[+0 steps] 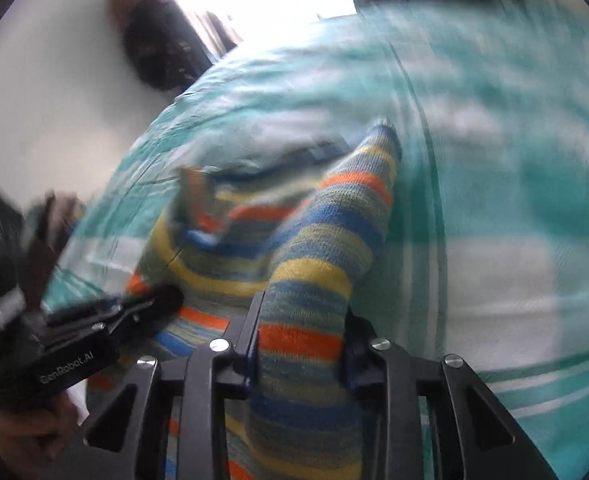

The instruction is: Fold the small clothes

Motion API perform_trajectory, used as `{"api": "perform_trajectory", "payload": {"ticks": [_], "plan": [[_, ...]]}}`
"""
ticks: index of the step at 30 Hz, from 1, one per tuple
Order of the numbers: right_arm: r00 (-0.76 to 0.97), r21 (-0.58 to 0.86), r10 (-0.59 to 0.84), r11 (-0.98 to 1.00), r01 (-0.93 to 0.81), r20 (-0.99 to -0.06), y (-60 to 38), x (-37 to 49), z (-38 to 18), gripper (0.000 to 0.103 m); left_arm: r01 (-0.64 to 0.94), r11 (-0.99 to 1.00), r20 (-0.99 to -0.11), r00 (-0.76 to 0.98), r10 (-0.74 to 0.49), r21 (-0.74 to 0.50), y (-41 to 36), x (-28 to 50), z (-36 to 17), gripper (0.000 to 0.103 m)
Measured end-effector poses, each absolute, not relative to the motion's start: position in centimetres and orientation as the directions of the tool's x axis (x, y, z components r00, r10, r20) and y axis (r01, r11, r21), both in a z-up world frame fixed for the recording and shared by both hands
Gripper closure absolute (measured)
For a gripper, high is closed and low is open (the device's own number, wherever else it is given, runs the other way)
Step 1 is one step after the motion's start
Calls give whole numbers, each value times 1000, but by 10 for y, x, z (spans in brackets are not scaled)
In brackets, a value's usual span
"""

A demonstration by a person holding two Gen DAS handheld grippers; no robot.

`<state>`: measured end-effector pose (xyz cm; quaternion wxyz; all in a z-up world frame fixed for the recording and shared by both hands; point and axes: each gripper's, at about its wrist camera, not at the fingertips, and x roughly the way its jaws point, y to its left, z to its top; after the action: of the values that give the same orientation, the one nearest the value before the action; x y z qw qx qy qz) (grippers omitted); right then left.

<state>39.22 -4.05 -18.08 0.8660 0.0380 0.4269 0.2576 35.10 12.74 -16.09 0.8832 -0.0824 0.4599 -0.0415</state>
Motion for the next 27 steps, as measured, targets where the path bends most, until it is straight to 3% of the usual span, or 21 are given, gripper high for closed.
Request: {"api": "perform_trajectory", "payload": {"ticks": [7,11,12,14,15,18,21,24,27], "plan": [[621,202,496,852,-483,-607,-46,368,-100,73,65,981,-711,681,-177,-182,113,331,-92,88],[647,177,464,871,-459,-605,-56,373,-86,72,82,979,-697,691,-192,-189,100,343,-82,85],[637,163,436,882,-441,-636,-58,381,-90,68,80,979,-708,680,-191,-188,98,347,-88,77],[620,143,379,907,-396,-687,-69,393,-106,42,58,987,-743,652,-151,-150,94,354,-110,46],[629,111,325,929,-354,-706,-79,396,-114,21,25,995,-769,633,-91,-97,94,353,-124,31],[655,106,285,948,-299,-699,-117,371,-117,15,-36,999,-782,623,6,-22,107,324,-140,30],[660,49,245,952,-301,-710,-137,331,-121,5,-78,994,-764,636,113,82,116,278,-140,14],[619,64,249,950,-305,-745,-153,280,-131,5,-103,980,-731,653,196,171,114,231,-133,6],[599,89,258,951,-297,-758,-161,237,-137,5,-131,967,-717,651,249,216,104,186,-123,5]]}}
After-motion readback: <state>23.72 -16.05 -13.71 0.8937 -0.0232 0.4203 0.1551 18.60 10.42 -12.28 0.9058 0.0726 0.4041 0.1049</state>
